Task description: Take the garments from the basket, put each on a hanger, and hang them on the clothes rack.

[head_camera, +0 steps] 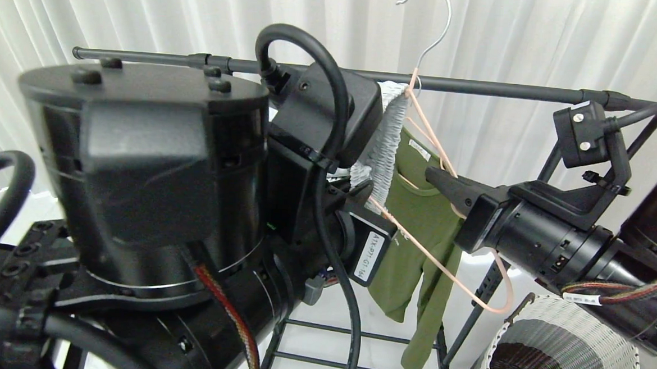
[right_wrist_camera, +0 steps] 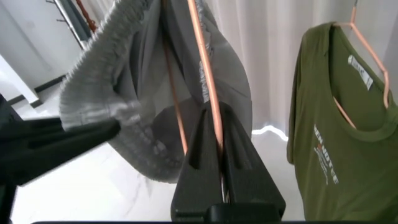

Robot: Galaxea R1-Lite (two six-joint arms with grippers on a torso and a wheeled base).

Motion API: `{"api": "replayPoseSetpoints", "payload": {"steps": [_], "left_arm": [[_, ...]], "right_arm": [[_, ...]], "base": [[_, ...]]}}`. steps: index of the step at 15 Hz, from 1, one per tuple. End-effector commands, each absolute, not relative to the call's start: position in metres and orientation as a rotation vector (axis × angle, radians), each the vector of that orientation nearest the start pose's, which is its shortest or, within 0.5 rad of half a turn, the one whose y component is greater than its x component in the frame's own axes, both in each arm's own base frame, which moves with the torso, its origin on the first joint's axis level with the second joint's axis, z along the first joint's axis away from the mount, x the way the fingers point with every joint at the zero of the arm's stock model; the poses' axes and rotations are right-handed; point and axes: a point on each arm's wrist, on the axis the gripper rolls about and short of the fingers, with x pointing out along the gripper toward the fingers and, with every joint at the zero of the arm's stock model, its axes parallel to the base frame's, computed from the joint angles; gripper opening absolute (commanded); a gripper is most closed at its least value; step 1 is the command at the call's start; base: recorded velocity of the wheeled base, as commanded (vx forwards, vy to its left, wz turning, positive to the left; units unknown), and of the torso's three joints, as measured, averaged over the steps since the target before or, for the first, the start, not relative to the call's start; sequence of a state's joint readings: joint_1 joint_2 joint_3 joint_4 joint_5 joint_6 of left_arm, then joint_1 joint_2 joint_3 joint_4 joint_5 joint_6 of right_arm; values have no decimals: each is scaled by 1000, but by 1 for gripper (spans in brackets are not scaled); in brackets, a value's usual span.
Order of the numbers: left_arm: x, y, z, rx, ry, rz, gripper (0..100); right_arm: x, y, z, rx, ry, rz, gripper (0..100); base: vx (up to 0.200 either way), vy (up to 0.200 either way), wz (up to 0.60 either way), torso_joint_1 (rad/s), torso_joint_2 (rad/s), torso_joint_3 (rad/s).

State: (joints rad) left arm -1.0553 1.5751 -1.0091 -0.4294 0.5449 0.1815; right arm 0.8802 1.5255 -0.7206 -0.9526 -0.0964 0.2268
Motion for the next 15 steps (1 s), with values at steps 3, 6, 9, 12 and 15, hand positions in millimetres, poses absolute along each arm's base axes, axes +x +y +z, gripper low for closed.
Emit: {"api": "replayPoseSetpoints", "payload": {"steps": [3,6,9,12,15], "left_arm": [[151,-245,252,292,58,-522,0],[146,-248,252,293,55,-542,0],[144,-249,250,300,58,-552,0],[144,-249,248,304,61,-552,100],[143,-249,248,302,62,-552,100]], "right_arm": [[168,200,250,300,-74,798,0],[167,199,250,300,-77,798,0],[165,197,253,303,-86,800,0],[163,194,258,309,-105,803,0],[161,193,266,324,-133,807,0]], "base": [[0,0,0,0,0,0],[0,0,0,0,0,0],[0,0,0,0,0,0],[0,0,0,0,0,0],[0,0,0,0,0,0]]}}
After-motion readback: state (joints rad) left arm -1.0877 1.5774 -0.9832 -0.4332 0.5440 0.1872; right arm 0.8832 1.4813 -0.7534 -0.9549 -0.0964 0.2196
